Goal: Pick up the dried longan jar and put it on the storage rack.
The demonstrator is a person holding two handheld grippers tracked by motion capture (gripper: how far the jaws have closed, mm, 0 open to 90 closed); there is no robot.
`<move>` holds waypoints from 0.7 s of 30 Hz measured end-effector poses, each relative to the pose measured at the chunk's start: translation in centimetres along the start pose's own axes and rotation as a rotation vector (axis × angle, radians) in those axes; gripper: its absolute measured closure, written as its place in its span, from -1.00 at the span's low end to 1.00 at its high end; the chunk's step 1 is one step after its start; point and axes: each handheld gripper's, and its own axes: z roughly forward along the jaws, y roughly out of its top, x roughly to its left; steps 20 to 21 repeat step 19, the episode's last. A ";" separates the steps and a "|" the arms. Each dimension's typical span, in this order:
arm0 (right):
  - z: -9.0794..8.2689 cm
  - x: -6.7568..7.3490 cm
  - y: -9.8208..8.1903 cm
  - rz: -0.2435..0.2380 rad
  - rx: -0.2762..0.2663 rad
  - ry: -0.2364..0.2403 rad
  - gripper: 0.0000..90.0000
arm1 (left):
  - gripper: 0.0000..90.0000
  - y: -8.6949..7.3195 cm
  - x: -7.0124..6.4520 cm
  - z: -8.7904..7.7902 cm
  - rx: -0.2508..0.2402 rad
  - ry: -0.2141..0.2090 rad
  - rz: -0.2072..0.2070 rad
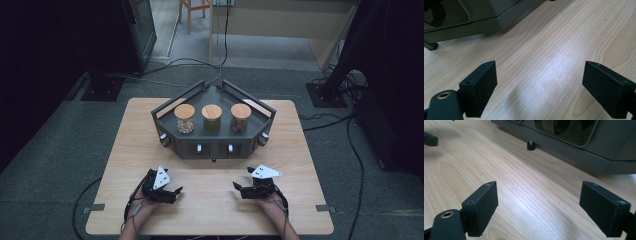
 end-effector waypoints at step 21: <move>0.3 -0.3 -0.4 0.040 -0.001 0.026 -0.66 | -0.72 -0.2 0.0 0.0 -0.010 0.002 -0.018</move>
